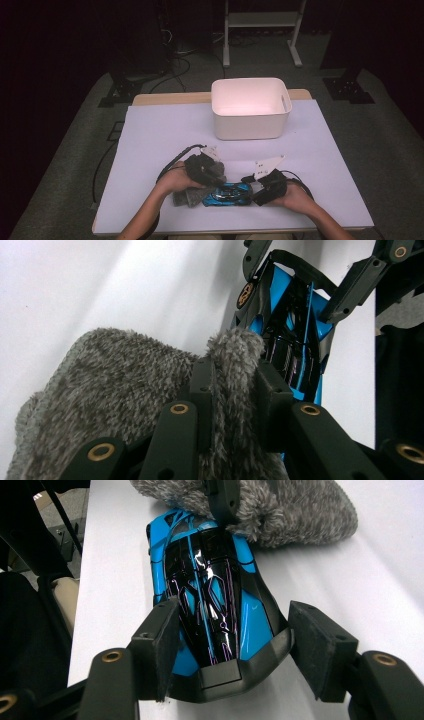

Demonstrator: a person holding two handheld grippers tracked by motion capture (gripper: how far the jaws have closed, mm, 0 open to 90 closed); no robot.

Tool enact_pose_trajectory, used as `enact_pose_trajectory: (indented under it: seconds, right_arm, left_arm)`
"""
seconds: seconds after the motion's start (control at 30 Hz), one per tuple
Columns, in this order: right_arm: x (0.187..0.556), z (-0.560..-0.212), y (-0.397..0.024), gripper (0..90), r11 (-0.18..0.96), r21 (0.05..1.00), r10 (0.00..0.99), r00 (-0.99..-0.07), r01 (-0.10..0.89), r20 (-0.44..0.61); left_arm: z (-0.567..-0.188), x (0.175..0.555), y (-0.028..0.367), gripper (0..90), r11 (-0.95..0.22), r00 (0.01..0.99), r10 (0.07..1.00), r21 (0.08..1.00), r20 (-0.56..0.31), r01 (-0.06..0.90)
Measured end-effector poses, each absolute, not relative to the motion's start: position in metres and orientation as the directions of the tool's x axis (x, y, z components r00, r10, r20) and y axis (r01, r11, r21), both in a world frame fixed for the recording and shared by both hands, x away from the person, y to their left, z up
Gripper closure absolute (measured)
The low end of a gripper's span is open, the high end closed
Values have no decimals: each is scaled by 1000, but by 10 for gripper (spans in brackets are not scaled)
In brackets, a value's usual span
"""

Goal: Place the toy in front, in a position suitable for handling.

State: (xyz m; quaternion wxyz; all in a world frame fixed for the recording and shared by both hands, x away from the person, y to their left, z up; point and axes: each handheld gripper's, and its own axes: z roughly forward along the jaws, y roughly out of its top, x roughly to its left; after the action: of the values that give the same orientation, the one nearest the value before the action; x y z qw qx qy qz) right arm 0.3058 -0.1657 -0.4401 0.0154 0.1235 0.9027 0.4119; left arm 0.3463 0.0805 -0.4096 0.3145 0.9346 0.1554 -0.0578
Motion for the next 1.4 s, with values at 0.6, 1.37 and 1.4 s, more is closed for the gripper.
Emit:
enact_pose_trajectory:
  seconds: [0.6, 1.37, 1.4]
  right_arm:
    - [292, -437, -166, 409, 644, 759, 208, -976, 91, -59]
    - [285, -437, -148, 413, 668, 729, 131, -988, 149, 82]
    - [287, -437, -148, 425, 670, 727, 122, -988, 152, 95]
  left_arm:
    - [-408, 360, 80, 737, -758, 905, 243, 515, -349, 401]
    - [-384, 314, 88, 742, -739, 957, 128, 619, -258, 266]
    - [-384, 312, 90, 759, -732, 958, 131, 627, -254, 266]
